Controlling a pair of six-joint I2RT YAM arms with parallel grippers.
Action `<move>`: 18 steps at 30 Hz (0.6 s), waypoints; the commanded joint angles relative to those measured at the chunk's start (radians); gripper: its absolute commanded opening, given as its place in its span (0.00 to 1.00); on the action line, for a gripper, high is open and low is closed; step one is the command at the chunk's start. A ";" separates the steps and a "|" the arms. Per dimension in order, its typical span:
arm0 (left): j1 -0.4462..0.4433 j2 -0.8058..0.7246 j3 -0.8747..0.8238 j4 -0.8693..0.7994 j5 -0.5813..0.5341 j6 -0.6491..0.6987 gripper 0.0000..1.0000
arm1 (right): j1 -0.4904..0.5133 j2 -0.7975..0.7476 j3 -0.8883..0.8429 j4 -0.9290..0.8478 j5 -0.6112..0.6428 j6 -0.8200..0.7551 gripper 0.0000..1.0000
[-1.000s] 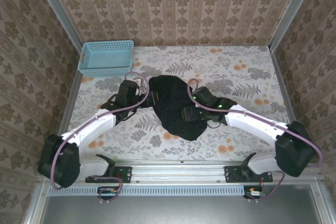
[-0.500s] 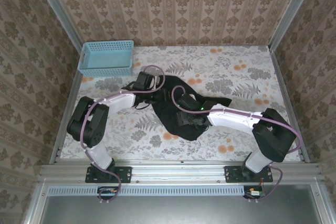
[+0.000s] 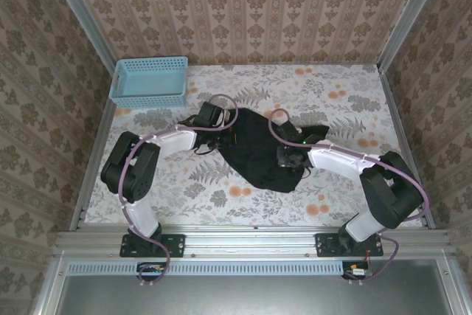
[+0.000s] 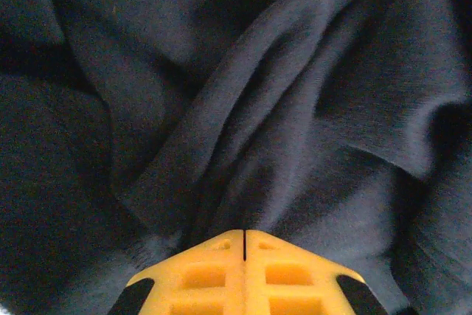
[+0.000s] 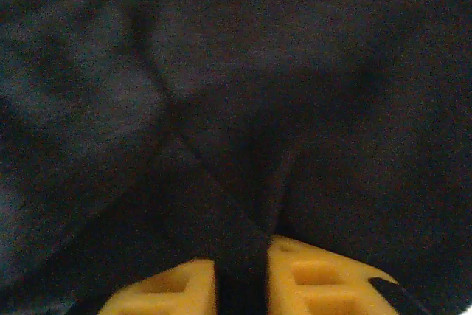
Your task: Fold the inside-out t-shirt
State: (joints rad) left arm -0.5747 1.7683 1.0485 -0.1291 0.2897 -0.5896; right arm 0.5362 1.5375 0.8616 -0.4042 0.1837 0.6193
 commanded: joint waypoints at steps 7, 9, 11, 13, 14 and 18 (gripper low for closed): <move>-0.048 -0.190 -0.038 -0.053 -0.067 0.044 0.00 | -0.279 -0.042 0.016 -0.070 -0.007 -0.068 0.18; -0.047 -0.205 -0.042 -0.047 -0.067 0.044 0.00 | -0.299 -0.064 0.037 -0.088 0.018 -0.088 0.22; -0.049 -0.216 -0.035 -0.030 -0.048 0.034 0.00 | -0.290 -0.091 0.054 -0.099 0.024 -0.117 0.30; -0.059 -0.223 -0.006 -0.024 -0.027 0.027 0.00 | -0.267 -0.129 0.058 -0.098 0.015 -0.138 0.43; -0.070 -0.224 0.017 -0.028 -0.025 0.027 0.00 | -0.248 -0.138 0.058 -0.099 0.020 -0.143 0.49; -0.141 -0.240 0.148 -0.097 -0.071 0.048 0.00 | -0.183 -0.276 0.046 -0.122 0.069 -0.130 0.64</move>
State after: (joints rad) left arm -0.6685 1.5749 1.0859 -0.1940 0.2443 -0.5709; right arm 0.3176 1.3483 0.8856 -0.4782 0.1944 0.5007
